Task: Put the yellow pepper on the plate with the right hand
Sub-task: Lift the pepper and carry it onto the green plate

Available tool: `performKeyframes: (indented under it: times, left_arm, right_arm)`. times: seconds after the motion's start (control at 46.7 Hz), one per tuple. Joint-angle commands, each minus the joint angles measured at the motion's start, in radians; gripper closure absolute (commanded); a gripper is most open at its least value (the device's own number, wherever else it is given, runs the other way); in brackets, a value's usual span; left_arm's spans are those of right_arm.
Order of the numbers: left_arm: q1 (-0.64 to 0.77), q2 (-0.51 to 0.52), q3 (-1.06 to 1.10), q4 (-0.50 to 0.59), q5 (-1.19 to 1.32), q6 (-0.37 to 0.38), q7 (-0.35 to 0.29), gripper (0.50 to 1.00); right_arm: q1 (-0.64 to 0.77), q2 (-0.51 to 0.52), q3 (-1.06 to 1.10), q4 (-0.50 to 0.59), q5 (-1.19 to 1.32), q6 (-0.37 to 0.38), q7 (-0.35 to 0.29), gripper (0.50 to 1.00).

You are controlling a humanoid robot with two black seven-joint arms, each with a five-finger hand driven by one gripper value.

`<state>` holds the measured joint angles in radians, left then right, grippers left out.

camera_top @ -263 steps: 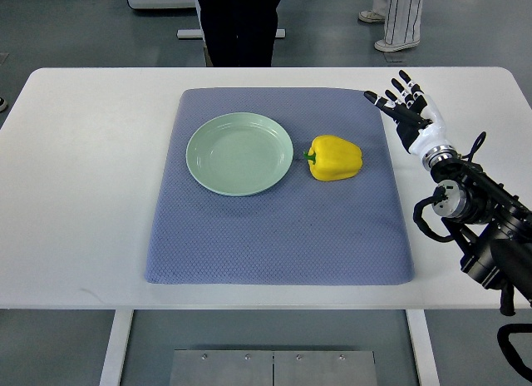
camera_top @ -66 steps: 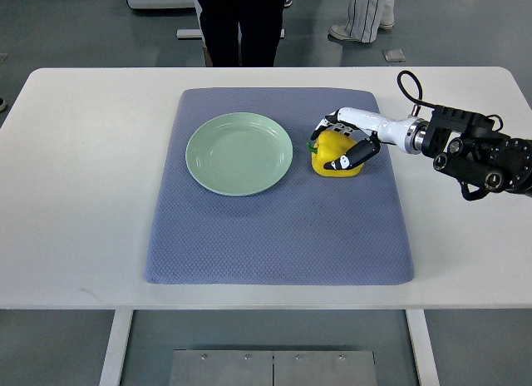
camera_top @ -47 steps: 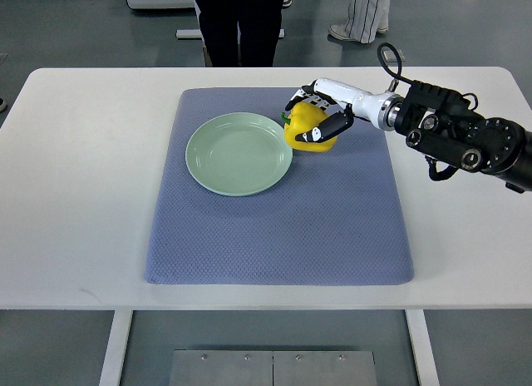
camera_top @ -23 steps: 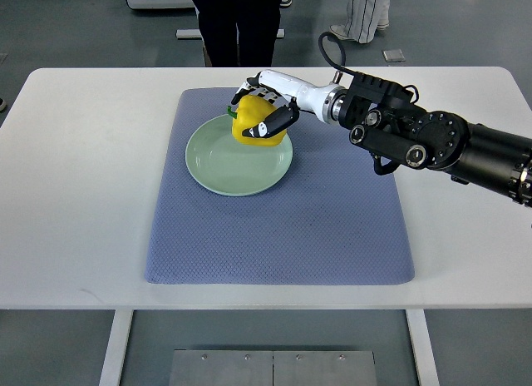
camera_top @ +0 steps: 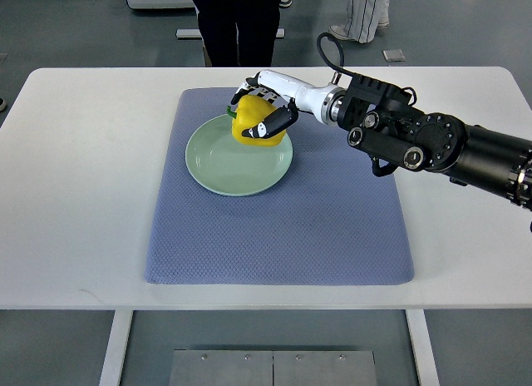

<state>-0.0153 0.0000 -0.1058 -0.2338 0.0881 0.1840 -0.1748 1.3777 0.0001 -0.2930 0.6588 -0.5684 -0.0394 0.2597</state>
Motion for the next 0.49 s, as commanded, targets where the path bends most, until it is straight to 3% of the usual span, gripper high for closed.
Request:
performKeyframes:
  times: [0.0, 0.471]
  left_arm:
    - [0.000, 0.000, 0.000, 0.001, 0.001, 0.000, 0.000, 0.500]
    - [0.000, 0.000, 0.000, 0.001, -0.001, 0.000, 0.000, 0.500]
  right_arm:
    - [-0.003, 0.000, -0.002, 0.005, -0.001, 0.001, 0.001, 1.000]
    - [-0.042, 0.000, -0.002, 0.027, -0.007, 0.007, 0.001, 1.000]
